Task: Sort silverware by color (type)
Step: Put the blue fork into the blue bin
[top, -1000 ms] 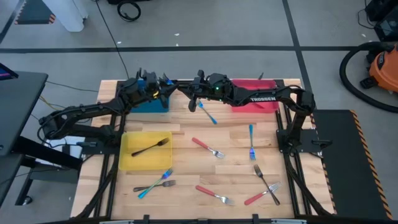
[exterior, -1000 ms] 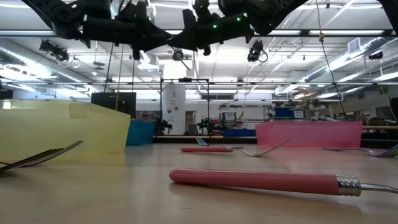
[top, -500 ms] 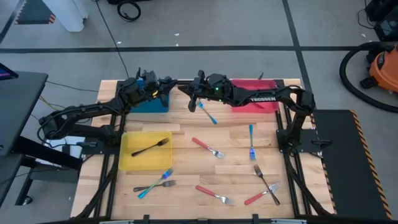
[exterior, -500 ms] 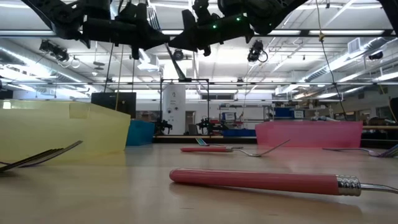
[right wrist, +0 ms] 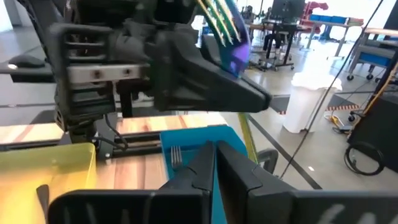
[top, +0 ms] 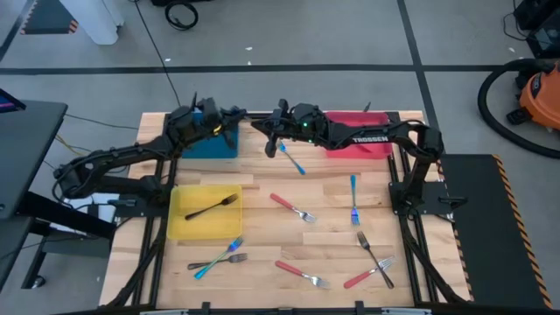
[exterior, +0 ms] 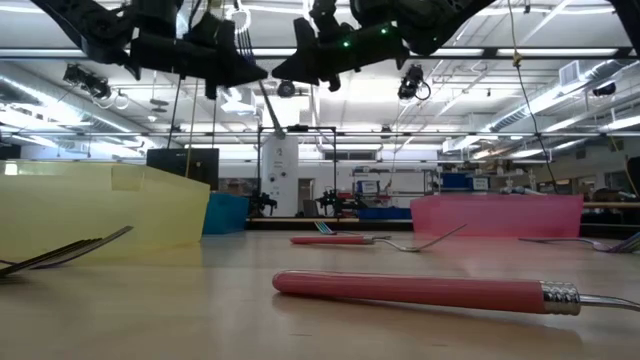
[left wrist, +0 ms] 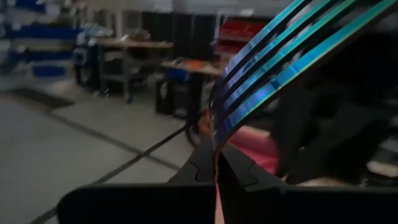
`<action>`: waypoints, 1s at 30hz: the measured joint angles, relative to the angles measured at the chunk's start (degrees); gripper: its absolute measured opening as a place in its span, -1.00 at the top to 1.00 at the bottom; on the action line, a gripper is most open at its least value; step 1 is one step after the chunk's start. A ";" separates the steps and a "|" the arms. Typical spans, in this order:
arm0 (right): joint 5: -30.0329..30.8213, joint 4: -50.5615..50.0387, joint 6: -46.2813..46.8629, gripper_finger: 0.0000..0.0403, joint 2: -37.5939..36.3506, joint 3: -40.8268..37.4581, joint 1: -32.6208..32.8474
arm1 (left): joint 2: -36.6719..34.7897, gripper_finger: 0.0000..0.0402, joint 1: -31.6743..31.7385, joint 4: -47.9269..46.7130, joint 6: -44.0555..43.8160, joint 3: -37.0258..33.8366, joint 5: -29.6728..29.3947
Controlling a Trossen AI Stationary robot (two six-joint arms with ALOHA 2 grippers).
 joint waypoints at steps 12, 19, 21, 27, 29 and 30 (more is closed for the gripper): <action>3.04 -11.85 -2.74 0.88 -4.65 -0.02 0.00 | -1.46 0.99 9.82 -12.77 5.80 -0.04 0.13; 3.04 -20.16 -2.96 0.88 -7.21 -0.02 -0.30 | -4.89 0.99 12.85 -24.74 11.16 -0.04 0.11; 3.04 -23.39 -2.94 0.88 -8.13 0.00 -0.62 | -5.73 0.98 13.43 -27.17 12.20 -0.04 0.12; 3.27 -32.01 -2.79 0.88 -11.05 0.00 -1.48 | -6.46 0.98 15.17 -36.15 16.90 -0.04 -3.73; 5.18 -34.58 -2.79 0.88 -12.20 -0.01 -1.65 | -6.46 0.98 15.73 -39.88 18.68 -0.04 -5.60; 6.56 -35.86 -2.88 0.88 -12.88 0.00 -1.67 | -6.44 0.98 16.01 -41.71 19.31 -0.04 -6.13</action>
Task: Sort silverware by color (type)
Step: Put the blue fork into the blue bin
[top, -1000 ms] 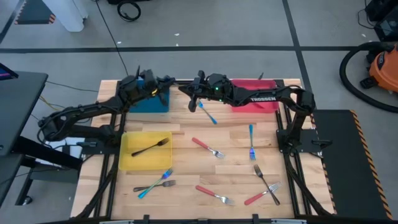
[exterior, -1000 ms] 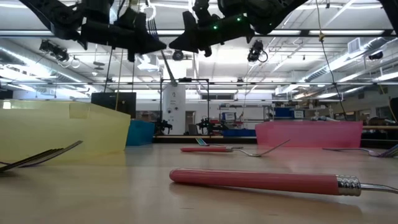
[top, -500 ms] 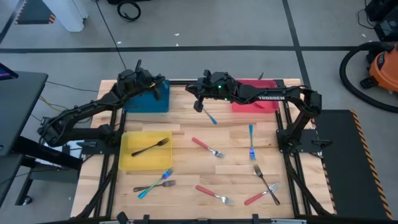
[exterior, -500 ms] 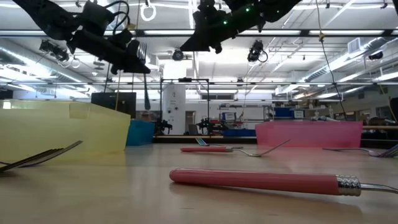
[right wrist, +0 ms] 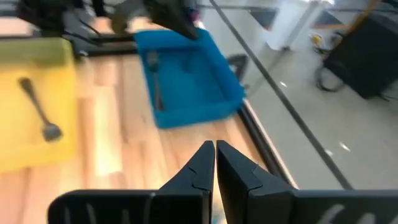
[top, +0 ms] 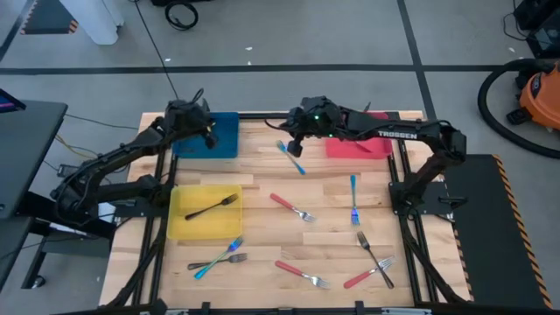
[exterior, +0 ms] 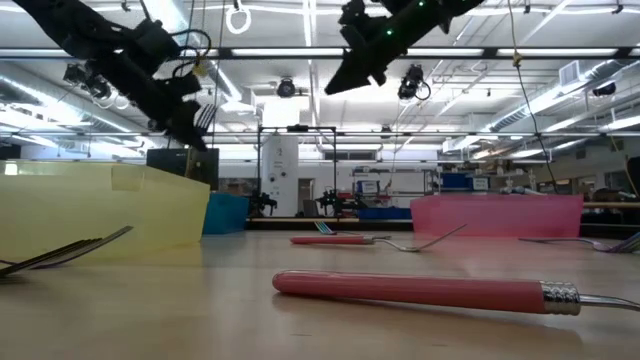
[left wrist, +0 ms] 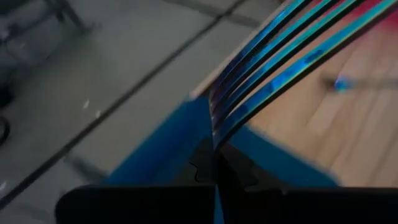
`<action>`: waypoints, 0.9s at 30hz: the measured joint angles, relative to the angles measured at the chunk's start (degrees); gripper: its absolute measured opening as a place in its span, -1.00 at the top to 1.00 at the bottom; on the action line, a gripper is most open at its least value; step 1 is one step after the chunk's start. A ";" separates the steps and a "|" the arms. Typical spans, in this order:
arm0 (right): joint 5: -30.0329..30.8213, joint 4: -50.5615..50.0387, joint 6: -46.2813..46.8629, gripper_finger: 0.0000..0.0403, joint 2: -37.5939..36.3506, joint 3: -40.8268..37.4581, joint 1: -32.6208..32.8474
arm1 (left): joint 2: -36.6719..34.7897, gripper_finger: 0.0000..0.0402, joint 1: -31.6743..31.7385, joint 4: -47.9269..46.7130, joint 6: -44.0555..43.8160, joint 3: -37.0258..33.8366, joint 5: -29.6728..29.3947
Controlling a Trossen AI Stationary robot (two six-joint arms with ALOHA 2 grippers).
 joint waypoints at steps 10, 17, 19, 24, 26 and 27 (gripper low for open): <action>8.37 -6.27 -1.40 0.88 -8.02 0.00 -0.01 | 0.20 0.98 0.58 -6.13 -0.31 0.00 -1.88; 8.37 -7.67 -1.37 0.88 -12.49 0.00 -0.01 | 2.69 0.98 0.58 -8.12 -1.33 0.02 -11.50; 8.35 -8.18 -1.37 0.88 -13.39 0.00 0.01 | 4.24 0.98 0.48 -8.61 -1.34 0.04 -11.58; 8.35 -9.33 -1.13 0.89 -14.68 0.00 -0.01 | 8.73 0.98 0.36 -7.65 -1.34 0.25 -11.57; 8.32 -9.63 -1.13 0.89 -14.75 0.00 0.01 | 10.65 0.98 0.38 -7.80 -1.34 0.24 -11.76; 8.33 -9.76 -1.13 0.88 -14.75 0.00 -0.01 | 11.57 0.98 0.38 -7.85 -1.32 0.17 -11.78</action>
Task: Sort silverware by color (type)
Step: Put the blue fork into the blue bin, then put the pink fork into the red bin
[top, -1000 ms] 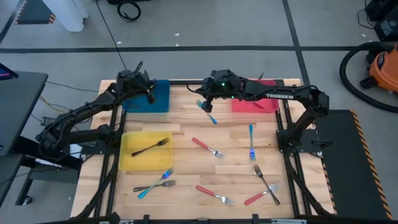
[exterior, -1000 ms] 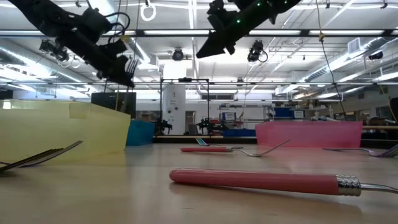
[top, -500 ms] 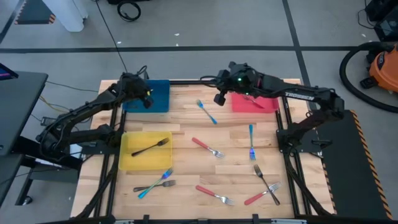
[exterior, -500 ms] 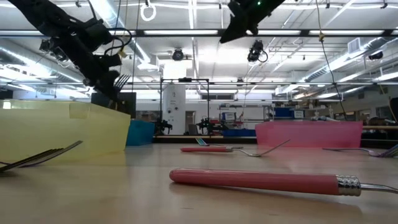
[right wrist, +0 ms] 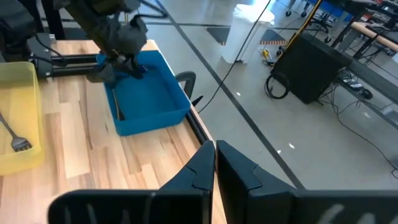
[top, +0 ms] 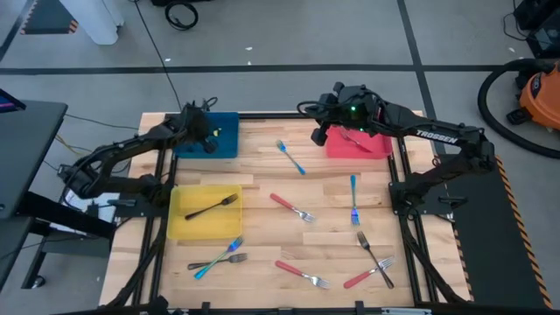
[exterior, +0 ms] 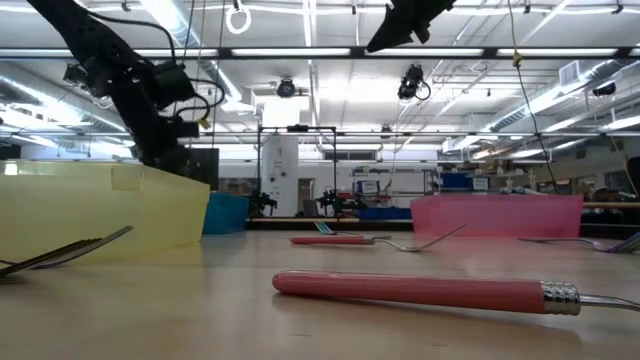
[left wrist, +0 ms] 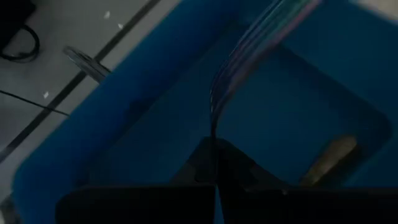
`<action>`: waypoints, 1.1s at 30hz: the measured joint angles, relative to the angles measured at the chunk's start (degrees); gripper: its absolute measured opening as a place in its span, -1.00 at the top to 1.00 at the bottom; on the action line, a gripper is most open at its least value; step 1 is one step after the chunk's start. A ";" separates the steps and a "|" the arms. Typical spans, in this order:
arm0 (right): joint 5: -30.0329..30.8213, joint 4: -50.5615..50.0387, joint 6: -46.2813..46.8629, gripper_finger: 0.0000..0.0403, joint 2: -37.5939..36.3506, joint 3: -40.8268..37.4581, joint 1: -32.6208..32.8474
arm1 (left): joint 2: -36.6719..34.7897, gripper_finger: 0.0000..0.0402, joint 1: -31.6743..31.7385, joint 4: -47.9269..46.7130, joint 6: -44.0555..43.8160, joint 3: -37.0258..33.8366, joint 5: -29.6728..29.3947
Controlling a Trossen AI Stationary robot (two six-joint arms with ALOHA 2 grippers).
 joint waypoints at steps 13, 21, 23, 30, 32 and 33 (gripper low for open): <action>-0.01 -0.27 -0.11 0.88 0.04 0.00 0.00 | 5.55 0.98 0.00 1.24 -0.39 -0.07 0.42; -0.03 -0.27 -0.21 0.89 0.07 0.00 0.02 | 5.68 0.80 0.04 3.61 -1.75 -0.16 1.01; -0.03 -0.27 -0.22 0.88 0.07 0.00 0.02 | 5.68 0.74 0.00 3.82 -1.75 -0.17 1.05; -0.04 -0.89 -0.22 0.88 0.07 0.00 0.02 | 5.68 0.64 0.02 5.37 -2.92 -0.17 0.98; -0.05 -1.52 0.12 0.89 0.07 0.00 0.06 | 5.68 0.64 0.00 7.06 -4.35 -0.17 1.01; -0.05 -1.96 0.64 0.89 0.07 0.00 0.20 | 5.68 0.64 -0.07 8.06 -4.61 -0.17 1.43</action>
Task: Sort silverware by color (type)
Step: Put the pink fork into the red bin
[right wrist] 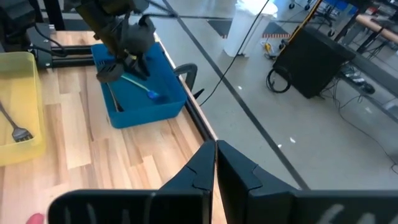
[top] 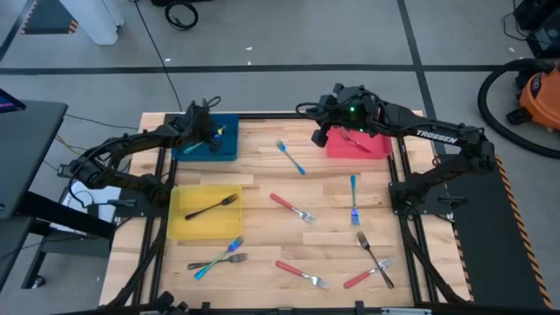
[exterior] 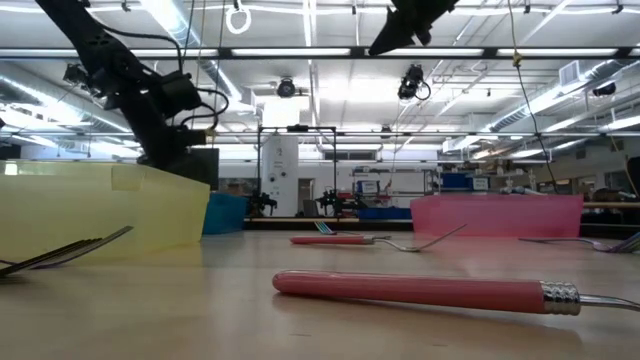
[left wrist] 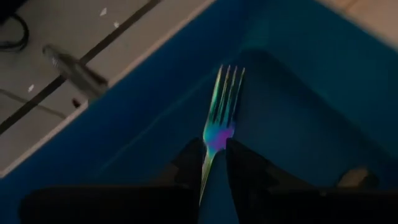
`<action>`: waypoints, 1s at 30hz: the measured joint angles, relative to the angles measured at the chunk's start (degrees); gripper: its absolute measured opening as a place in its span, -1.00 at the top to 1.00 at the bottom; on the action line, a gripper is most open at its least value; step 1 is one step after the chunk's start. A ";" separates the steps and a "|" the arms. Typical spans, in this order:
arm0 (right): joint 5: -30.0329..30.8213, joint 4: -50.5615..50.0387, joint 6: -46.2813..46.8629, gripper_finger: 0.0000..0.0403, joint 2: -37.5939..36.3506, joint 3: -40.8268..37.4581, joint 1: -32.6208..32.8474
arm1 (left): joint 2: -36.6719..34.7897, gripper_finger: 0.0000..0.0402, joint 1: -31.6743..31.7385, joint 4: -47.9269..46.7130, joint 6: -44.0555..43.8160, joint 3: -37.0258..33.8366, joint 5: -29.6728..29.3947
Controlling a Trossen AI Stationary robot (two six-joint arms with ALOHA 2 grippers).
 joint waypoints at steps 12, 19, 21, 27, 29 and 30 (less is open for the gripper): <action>-1.92 -5.92 6.86 0.89 0.02 0.00 5.92 | -3.40 0.64 -8.23 4.43 0.01 3.70 9.11; -2.16 -6.31 7.38 0.88 0.55 0.02 8.37 | -3.43 0.64 -15.60 4.35 1.57 7.26 9.13; -2.14 -6.39 8.45 0.86 0.66 0.04 9.04 | -3.43 0.64 -17.68 4.44 1.61 7.92 9.13; -2.14 -5.74 13.02 0.73 0.70 -0.63 13.46 | -3.43 0.64 -23.10 4.34 1.64 8.59 9.15; -2.14 -5.29 14.04 0.68 0.68 -1.11 15.58 | -3.41 0.64 -24.79 4.18 1.59 8.59 9.13; -2.14 -5.39 14.58 0.65 0.68 -1.42 16.61 | -3.41 0.64 -25.63 4.13 1.59 8.59 9.13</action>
